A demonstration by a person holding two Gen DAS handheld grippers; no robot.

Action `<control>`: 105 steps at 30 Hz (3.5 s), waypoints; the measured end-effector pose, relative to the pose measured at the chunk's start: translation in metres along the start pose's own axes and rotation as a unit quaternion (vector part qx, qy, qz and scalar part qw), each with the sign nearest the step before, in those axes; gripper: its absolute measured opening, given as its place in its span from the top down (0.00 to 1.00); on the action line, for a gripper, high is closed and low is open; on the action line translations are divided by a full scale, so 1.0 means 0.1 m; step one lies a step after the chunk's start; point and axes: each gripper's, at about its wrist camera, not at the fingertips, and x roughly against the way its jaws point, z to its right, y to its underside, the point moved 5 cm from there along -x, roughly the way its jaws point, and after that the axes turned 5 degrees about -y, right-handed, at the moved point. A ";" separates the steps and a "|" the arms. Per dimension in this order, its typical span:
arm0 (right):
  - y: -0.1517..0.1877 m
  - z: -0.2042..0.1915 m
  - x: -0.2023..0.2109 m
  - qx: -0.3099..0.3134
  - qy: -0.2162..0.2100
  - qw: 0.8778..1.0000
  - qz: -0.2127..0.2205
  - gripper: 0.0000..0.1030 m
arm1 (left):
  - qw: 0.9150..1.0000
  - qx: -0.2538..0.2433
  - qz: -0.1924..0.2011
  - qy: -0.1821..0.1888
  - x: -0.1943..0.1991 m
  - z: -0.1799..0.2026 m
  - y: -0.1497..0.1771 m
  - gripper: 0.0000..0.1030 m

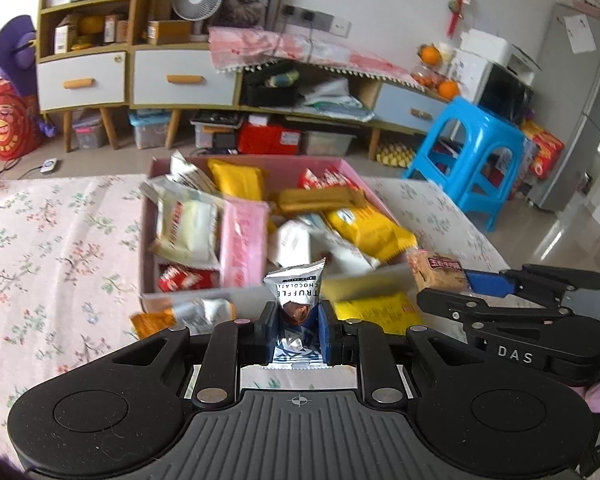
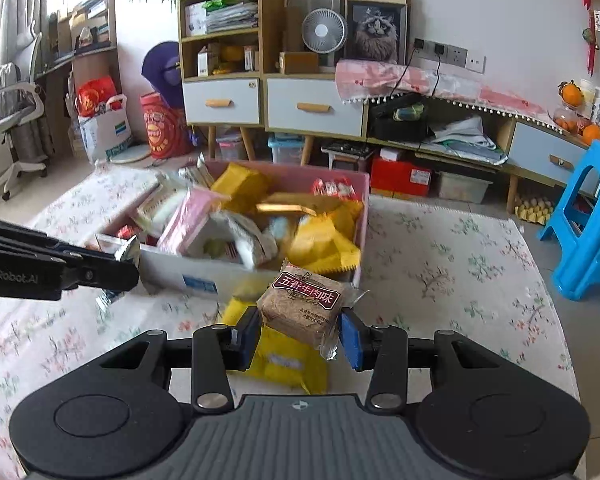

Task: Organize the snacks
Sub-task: 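Carry both packets into the box and open both tools, then withdraw both tools toward the orange-white and yellow packets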

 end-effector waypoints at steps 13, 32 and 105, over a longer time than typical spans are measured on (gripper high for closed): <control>-0.42 0.07 -0.24 -0.061 0.020 0.997 0.031 0.69 | 0.998 0.048 0.022 -0.042 -0.20 -0.46 -0.27 0.82; -0.49 -0.02 -0.52 -0.106 0.005 0.994 0.027 0.65 | 0.996 0.066 0.032 -0.052 -0.37 -0.72 -0.24 0.81; 0.12 -0.12 -0.25 -0.037 0.057 0.995 -0.067 0.13 | 0.991 -0.134 0.000 0.029 -0.08 -0.50 0.19 0.30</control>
